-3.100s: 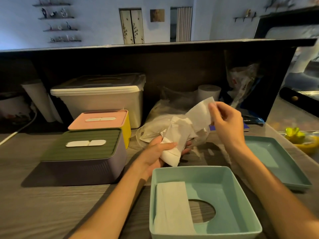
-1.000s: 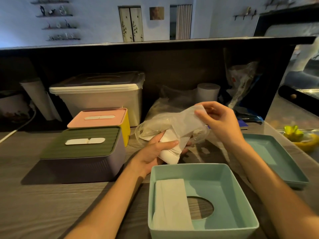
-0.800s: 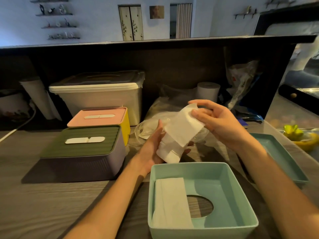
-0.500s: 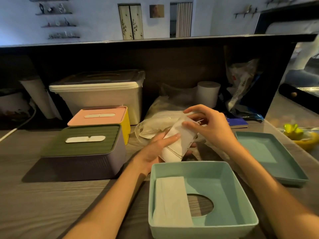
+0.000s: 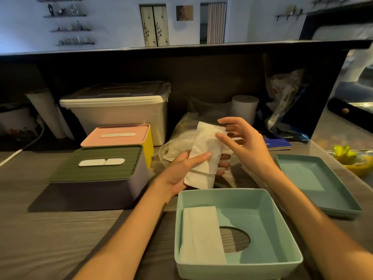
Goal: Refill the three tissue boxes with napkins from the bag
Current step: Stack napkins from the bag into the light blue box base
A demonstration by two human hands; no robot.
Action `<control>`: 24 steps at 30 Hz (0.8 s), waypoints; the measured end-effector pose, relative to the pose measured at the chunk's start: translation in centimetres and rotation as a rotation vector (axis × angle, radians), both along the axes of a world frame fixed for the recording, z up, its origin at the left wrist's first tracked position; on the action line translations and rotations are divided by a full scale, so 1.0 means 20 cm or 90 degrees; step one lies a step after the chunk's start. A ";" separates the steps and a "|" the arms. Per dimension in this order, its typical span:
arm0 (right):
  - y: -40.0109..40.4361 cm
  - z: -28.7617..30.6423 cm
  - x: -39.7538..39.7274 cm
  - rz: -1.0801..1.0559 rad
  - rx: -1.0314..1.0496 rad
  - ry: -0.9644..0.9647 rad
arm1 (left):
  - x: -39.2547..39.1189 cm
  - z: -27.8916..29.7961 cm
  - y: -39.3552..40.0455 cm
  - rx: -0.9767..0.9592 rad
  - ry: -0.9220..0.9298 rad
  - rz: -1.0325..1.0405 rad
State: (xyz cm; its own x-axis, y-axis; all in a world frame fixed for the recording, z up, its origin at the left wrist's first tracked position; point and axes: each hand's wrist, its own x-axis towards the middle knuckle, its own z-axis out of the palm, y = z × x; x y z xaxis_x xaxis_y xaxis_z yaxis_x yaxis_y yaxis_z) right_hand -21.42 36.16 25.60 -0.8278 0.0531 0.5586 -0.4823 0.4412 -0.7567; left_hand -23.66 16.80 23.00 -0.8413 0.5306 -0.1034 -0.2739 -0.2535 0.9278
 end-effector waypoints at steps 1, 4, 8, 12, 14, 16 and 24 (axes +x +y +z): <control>0.01 0.00 0.00 0.004 0.028 0.029 | 0.00 0.02 0.01 0.022 0.001 0.018; 0.03 0.00 -0.01 0.015 0.190 0.127 | -0.04 0.08 0.01 0.097 -0.020 0.064; 0.02 -0.01 -0.03 0.051 0.386 0.135 | -0.08 0.13 0.02 0.119 -0.061 0.120; 0.00 -0.03 -0.01 0.011 0.479 0.163 | -0.09 0.10 0.05 0.117 -0.074 0.160; -0.01 -0.03 -0.01 0.001 0.463 0.191 | -0.09 0.09 0.07 0.128 -0.086 0.167; -0.01 -0.02 0.00 0.013 0.418 0.191 | -0.09 0.08 0.06 0.123 -0.093 0.167; -0.03 0.02 0.05 0.162 0.208 0.052 | -0.06 0.10 0.04 0.116 -0.040 0.151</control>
State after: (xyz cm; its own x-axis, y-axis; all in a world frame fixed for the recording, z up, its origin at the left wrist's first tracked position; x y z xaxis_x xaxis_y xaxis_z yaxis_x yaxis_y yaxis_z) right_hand -20.41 35.61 26.09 -0.7439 -0.3380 0.5765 -0.6595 0.5104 -0.5518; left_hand -24.86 17.53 24.91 -0.9392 0.3339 -0.0799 -0.2418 -0.4782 0.8443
